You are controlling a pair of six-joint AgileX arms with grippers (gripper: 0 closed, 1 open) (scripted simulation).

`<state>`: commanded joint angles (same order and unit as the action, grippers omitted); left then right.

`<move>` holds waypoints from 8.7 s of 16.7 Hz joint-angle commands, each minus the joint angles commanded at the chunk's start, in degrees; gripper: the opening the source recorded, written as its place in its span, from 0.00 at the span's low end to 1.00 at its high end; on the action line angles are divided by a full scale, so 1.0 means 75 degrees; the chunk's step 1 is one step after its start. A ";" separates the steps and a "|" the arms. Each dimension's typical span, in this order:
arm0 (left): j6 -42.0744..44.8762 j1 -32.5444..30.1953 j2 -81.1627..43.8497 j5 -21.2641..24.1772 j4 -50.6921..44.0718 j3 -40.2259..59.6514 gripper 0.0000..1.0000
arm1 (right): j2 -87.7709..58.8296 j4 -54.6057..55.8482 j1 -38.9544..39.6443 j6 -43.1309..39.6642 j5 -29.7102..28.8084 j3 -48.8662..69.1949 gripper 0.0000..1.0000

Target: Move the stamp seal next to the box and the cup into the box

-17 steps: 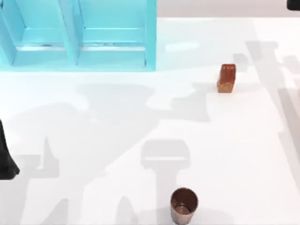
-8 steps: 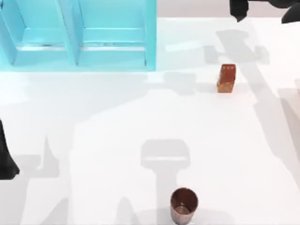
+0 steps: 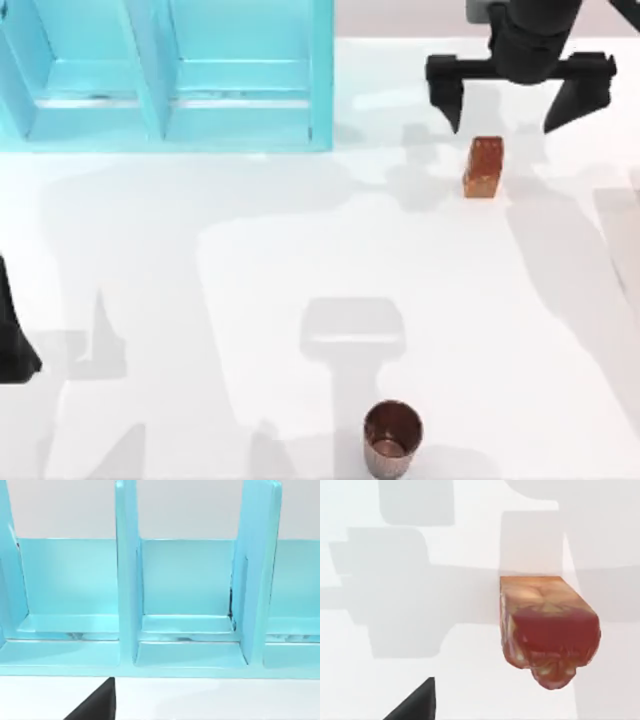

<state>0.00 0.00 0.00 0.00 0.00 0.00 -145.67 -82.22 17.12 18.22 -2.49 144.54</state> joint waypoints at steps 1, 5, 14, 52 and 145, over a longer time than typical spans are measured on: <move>0.0000 0.0000 0.0000 0.0000 0.0000 0.0000 1.00 | -0.0100 -0.0092 0.0024 0.0041 0.0021 0.0086 1.00; 0.0000 0.0000 0.0000 0.0000 0.0000 0.0000 1.00 | -0.0152 -0.0140 0.0036 0.0062 0.0031 0.0130 1.00; 0.0000 0.0000 0.0000 0.0000 0.0000 0.0000 1.00 | -0.0221 0.1503 0.0005 0.0031 0.0033 -0.1398 1.00; 0.0000 0.0000 0.0000 0.0000 0.0000 0.0000 1.00 | 0.0472 0.0048 -0.1373 -0.1337 0.0170 -0.0739 0.00; 0.0000 0.0000 0.0000 0.0000 0.0000 0.0000 1.00 | 0.8982 0.0924 0.0350 0.0216 0.0102 -1.0146 1.00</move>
<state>0.00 0.00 0.00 0.00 0.00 0.00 -78.30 -75.29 19.75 19.84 -1.72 68.45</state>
